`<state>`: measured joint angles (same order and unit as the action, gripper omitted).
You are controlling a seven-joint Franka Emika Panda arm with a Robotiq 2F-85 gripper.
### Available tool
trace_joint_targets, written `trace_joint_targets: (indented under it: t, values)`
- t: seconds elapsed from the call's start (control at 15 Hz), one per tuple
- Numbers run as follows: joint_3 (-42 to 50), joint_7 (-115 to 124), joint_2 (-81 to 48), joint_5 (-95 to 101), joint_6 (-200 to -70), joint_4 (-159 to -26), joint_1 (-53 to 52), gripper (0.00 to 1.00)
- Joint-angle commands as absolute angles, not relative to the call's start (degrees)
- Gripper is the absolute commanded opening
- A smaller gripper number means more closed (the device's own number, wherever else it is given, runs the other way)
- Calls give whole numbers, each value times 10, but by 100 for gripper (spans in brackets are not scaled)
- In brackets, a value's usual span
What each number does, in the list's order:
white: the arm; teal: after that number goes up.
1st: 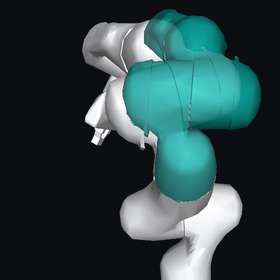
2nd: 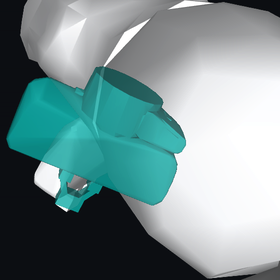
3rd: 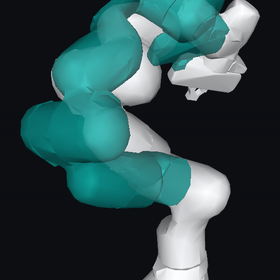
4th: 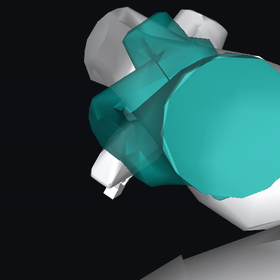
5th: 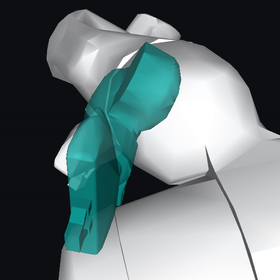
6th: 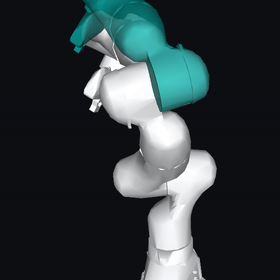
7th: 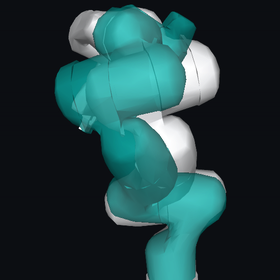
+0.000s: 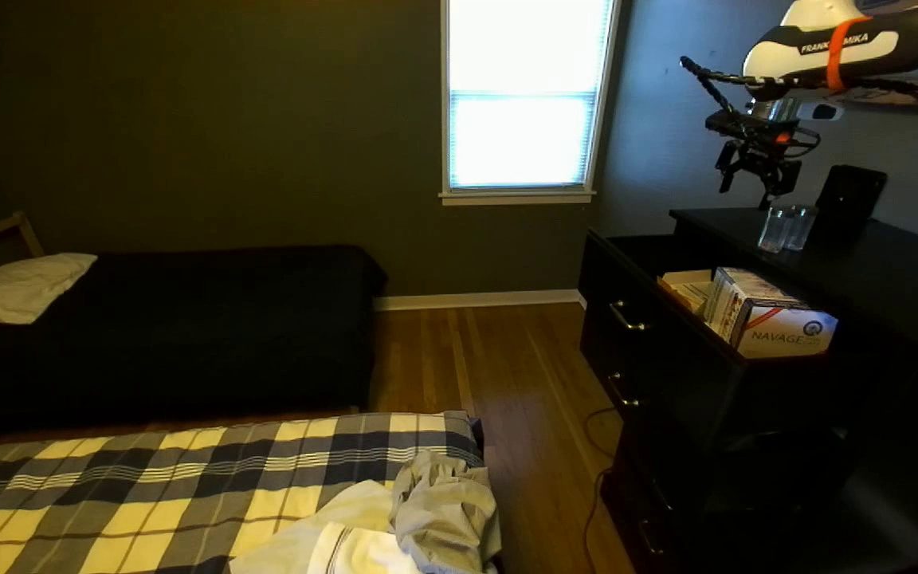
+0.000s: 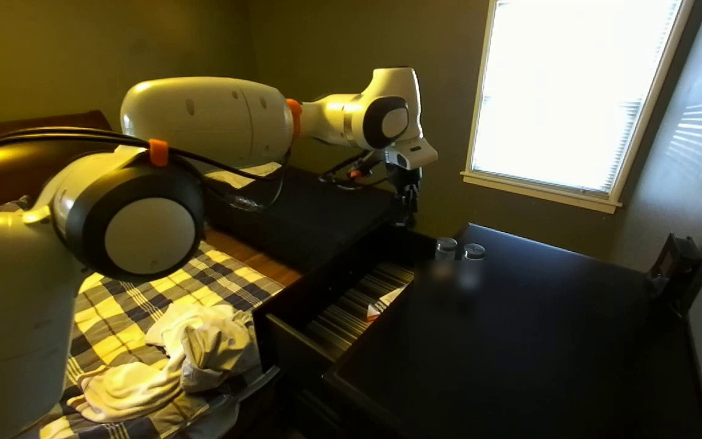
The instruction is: Remove the glass container from the top drawer, put it on the table and close the top drawer
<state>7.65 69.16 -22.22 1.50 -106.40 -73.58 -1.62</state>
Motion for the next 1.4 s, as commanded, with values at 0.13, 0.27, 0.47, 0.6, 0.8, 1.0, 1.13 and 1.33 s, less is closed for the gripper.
trace_joint_targets:
  t: [0.13, 0.27, 0.47, 0.6, 0.8, 1.0, 1.13, 1.33]
  values:
    - [5, 675, -179, -112, -1104, -838, -31, 100]
    - [-8, 722, -190, -144, -1099, -839, -43, 100]
    - [-10, 740, -204, -141, -1090, -822, -49, 100]
    - [-15, 762, -208, -154, -1104, -832, -54, 100]
    - [-15, 767, -209, -158, -1107, -836, -53, 100]
    - [-13, 814, -214, -161, -1107, -845, -58, 100]
    - [-9, 850, -217, -150, -1128, -856, -65, 100]
    - [-8, 886, -226, -141, -1137, -861, -70, 100]
